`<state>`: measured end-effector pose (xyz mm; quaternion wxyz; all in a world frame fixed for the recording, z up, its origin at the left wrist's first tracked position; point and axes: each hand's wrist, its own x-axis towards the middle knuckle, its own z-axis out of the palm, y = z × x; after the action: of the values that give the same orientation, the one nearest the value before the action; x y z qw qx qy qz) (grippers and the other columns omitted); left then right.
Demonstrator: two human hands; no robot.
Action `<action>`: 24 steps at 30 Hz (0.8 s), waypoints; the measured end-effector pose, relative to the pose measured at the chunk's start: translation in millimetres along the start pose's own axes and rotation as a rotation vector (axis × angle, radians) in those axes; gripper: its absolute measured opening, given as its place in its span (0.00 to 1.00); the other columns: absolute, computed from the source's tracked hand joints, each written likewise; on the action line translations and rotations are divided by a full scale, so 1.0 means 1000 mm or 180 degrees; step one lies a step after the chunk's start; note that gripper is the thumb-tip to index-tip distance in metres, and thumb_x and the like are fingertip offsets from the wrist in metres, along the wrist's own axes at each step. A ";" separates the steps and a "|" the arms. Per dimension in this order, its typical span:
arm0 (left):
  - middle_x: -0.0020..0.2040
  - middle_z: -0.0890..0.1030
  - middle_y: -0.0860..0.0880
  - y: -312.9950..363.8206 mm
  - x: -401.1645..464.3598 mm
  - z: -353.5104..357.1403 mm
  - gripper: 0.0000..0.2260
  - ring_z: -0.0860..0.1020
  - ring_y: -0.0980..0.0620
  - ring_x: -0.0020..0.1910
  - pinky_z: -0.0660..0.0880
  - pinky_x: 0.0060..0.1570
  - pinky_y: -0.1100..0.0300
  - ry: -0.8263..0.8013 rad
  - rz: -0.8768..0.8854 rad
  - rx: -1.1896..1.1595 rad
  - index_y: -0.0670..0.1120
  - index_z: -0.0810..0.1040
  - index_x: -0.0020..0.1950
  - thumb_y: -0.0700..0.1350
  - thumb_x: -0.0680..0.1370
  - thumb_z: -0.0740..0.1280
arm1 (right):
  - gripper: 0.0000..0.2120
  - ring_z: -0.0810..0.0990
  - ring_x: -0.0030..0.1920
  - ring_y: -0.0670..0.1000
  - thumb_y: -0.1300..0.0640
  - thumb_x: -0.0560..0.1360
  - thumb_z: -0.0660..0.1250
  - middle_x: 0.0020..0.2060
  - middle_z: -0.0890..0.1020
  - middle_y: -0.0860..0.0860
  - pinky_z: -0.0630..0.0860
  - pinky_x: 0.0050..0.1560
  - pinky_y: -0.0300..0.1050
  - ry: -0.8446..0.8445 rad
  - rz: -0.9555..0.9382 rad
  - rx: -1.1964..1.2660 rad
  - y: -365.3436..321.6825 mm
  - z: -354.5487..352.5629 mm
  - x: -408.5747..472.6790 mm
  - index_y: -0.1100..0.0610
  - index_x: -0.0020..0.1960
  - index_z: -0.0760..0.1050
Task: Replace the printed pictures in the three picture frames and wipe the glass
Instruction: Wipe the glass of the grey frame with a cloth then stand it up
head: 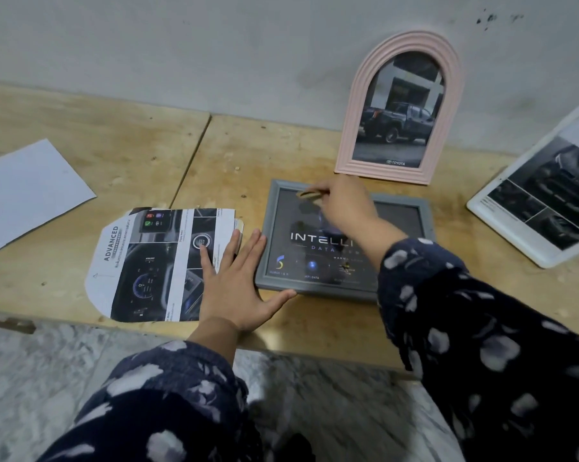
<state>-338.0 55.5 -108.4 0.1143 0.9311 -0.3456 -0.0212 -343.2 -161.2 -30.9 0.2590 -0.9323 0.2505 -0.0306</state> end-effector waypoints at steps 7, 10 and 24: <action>0.78 0.50 0.61 -0.002 0.003 0.001 0.46 0.41 0.57 0.77 0.36 0.71 0.36 -0.0008 -0.0039 -0.0088 0.55 0.52 0.79 0.78 0.66 0.48 | 0.20 0.70 0.60 0.58 0.68 0.76 0.58 0.57 0.74 0.55 0.71 0.51 0.48 0.0021 -0.0265 -0.0957 0.015 0.039 0.013 0.52 0.62 0.76; 0.78 0.49 0.61 -0.002 0.003 0.002 0.46 0.41 0.57 0.78 0.35 0.71 0.36 0.0001 -0.0041 -0.0106 0.56 0.51 0.79 0.78 0.66 0.48 | 0.24 0.68 0.61 0.56 0.69 0.74 0.58 0.57 0.74 0.53 0.70 0.53 0.47 -0.0035 -0.0322 -0.0934 0.018 0.043 0.003 0.48 0.63 0.76; 0.78 0.55 0.55 -0.003 0.001 0.004 0.46 0.48 0.51 0.78 0.35 0.70 0.34 0.0042 -0.0037 0.0132 0.56 0.52 0.79 0.79 0.66 0.45 | 0.22 0.72 0.55 0.53 0.56 0.76 0.50 0.54 0.76 0.46 0.73 0.49 0.46 -0.0478 -0.0719 -0.0898 0.015 0.048 -0.091 0.43 0.62 0.76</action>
<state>-335.9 56.6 -113.4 0.0972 0.9354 -0.3398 -0.0085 -420.1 -105.7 -73.4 0.1387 -0.9812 0.1260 0.0456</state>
